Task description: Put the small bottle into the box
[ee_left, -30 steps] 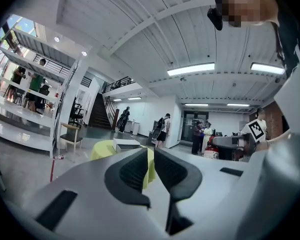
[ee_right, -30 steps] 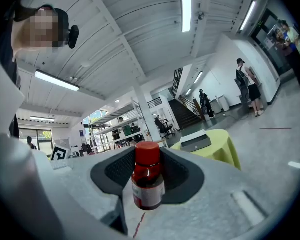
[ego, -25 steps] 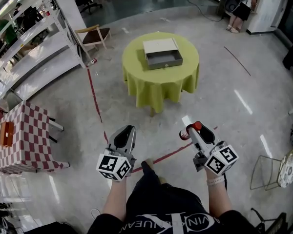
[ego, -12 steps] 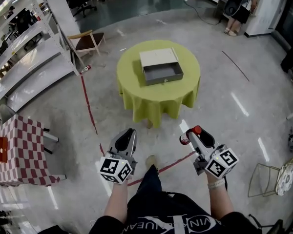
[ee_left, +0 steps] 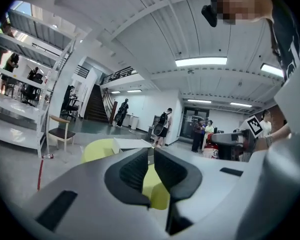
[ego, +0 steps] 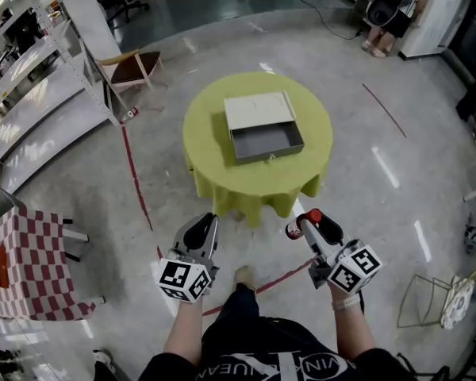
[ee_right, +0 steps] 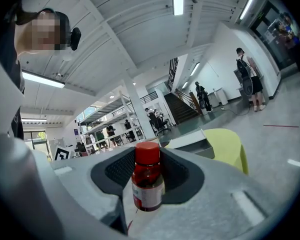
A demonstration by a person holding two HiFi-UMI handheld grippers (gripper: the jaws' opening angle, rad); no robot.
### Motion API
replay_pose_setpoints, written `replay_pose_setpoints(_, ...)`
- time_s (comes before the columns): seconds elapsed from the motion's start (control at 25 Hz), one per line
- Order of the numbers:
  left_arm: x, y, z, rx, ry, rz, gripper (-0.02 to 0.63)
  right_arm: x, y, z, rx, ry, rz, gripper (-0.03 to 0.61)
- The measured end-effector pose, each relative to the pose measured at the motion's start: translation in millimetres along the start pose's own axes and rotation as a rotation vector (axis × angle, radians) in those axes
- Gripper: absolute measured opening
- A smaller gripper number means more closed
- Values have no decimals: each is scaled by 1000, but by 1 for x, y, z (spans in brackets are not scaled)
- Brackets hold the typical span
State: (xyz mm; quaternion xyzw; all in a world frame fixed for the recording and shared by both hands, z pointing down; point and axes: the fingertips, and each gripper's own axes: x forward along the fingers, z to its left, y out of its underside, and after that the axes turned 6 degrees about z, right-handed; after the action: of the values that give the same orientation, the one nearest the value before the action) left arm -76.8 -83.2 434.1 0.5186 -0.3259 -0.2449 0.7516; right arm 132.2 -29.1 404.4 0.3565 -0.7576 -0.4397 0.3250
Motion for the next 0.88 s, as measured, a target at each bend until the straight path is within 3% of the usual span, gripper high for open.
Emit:
replay_pose_setpoints(0.48, 75, -7, 38, -22, 18, 12, 40, 61, -10, -42, 15, 8, 28, 150)
replay_pose_setpoints(0.88, 115, -13, 53, -56, -33, 1, 40, 114, -21, -70, 17, -94, 87, 150)
